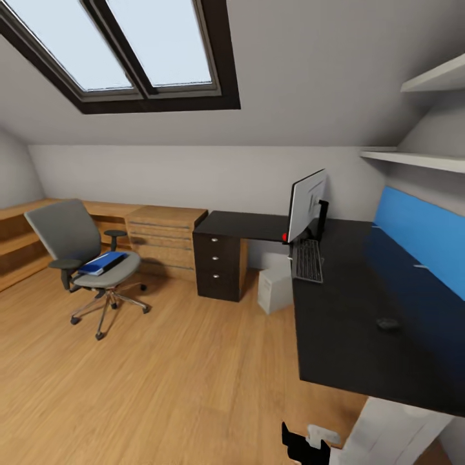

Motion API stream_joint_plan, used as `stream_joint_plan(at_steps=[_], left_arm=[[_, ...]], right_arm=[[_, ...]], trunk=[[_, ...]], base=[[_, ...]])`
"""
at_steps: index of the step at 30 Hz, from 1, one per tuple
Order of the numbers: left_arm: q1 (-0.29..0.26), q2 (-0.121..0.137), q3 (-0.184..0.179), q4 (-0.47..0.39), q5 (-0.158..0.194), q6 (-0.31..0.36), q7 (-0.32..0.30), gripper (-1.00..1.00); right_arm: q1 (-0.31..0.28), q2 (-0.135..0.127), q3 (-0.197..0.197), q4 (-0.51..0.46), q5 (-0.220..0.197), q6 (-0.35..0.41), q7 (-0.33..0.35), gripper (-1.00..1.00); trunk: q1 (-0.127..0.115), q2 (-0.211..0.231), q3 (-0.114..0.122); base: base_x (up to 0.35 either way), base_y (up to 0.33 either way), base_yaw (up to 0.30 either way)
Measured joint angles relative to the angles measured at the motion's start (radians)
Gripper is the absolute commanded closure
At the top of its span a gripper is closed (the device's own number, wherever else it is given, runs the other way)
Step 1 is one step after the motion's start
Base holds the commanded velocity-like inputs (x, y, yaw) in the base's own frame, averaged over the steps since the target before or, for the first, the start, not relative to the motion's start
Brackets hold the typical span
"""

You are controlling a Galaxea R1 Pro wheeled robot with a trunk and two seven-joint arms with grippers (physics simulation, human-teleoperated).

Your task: In the bedroom, organize the workspace by keeping the computer under the desk, ensuring the monitor is on the desk, placing the keyboard on the desk next to the monitor, placing the mouse on the desk next to the keyboard, moving the folder from the swivel chair onto the desk next to the mouse, stacking the notebook on top of the folder with the pen on top of the notebook, and positioning the swivel chair next to the desk.

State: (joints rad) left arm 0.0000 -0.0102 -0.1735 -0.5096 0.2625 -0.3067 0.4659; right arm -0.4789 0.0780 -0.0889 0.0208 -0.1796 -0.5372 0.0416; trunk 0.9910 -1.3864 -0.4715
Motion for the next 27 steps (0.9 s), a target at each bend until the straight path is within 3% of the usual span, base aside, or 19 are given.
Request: stream_joint_plan(at_steps=[14,23,27], left_arm=[[0.000,0.000,0.000,0.000,0.000,-0.001,0.000,-1.00],[0.000,-0.001,-0.002,0.000,0.000,-0.004,0.000,-1.00],[0.000,-0.004,-0.005,-0.006,-0.001,-0.008,0.000,-1.00]], right_arm=[[0.000,0.000,0.000,0.000,0.001,0.000,0.000,-1.00],[0.000,0.001,0.000,0.000,0.000,0.000,0.000,-1.00],[0.000,0.000,0.000,0.000,0.000,0.001,0.000,-1.00]], trunk=[[0.000,0.000,-0.006],[0.000,0.000,-0.008],[-0.004,0.007,-0.005]], base=[[-0.250,-0.250,-0.251],[-0.062,-0.325,-0.036],[-0.001,-0.056,0.000]])
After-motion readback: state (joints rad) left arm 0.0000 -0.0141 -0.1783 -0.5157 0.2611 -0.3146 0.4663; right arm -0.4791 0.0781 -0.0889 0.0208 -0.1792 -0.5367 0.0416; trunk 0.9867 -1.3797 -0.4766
